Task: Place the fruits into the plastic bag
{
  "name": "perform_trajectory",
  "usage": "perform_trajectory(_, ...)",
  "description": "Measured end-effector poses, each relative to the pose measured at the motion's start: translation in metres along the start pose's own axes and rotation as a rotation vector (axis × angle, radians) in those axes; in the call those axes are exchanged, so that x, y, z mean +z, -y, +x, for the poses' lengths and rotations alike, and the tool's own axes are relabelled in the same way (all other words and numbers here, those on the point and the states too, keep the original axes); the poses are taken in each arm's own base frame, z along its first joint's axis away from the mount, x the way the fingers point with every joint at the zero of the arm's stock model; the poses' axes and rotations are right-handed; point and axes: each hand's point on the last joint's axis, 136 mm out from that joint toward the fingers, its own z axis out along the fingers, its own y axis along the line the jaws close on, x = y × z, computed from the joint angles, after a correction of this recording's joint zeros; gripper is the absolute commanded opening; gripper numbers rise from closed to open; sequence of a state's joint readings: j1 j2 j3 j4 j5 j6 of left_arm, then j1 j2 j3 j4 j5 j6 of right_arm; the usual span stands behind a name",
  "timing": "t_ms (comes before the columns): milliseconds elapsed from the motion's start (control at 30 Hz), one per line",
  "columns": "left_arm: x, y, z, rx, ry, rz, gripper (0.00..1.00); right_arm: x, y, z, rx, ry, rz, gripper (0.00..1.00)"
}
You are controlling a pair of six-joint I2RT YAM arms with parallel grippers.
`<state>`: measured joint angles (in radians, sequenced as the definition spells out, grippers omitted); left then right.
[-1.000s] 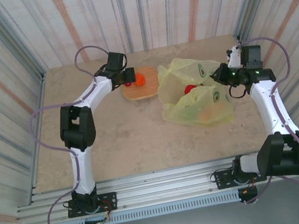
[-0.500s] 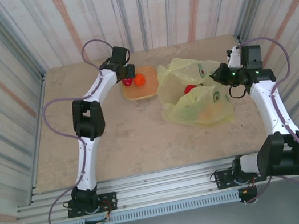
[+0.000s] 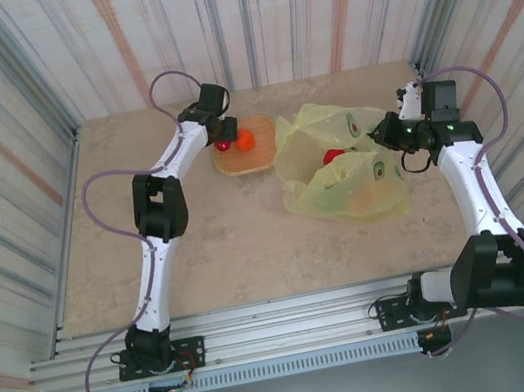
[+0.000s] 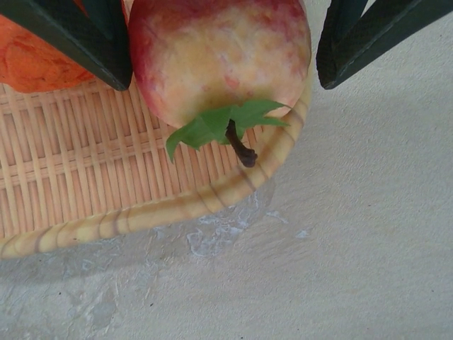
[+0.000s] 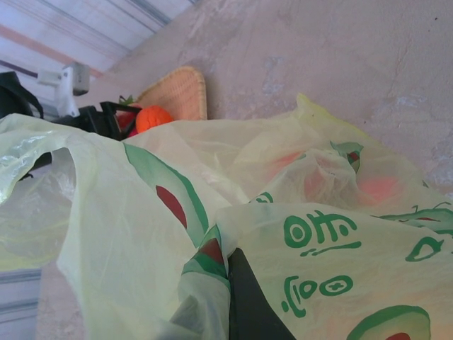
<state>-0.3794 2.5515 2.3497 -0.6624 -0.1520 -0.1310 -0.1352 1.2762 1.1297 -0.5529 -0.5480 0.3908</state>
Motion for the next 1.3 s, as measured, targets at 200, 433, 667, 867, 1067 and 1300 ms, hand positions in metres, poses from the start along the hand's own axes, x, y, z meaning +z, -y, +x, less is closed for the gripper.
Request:
perform_trajectory(200, 0.0, 0.0, 0.002, 0.009, -0.009, -0.001, 0.66, 0.001, 0.001, 0.001, 0.001, -0.002, 0.001, 0.02)
perform_trajectory(433, 0.0, 0.0, 0.003, 0.021, -0.015, -0.002, 0.6, 0.001, 0.0, 0.001, 0.001, -0.003, -0.003, 0.02)
perform_trajectory(667, -0.001, 0.0, 0.003, 0.025, -0.015, 0.0, 0.54, 0.001, 0.0, 0.001, 0.001, -0.003, -0.003, 0.02)
perform_trajectory(867, -0.018, 0.0, -0.004, 0.022, 0.003, 0.012, 0.53, 0.001, 0.0, 0.001, 0.001, -0.003, -0.003, 0.02)
perform_trajectory(1067, -0.069, -0.005, -0.028, 0.006, 0.08, 0.022, 0.52, 0.001, 0.0, 0.001, 0.001, -0.003, -0.003, 0.02)
perform_trajectory(1300, -0.173, -0.009, -0.034, -0.051, 0.223, 0.082, 0.52, 0.001, 0.0, 0.001, 0.001, -0.004, -0.003, 0.02)
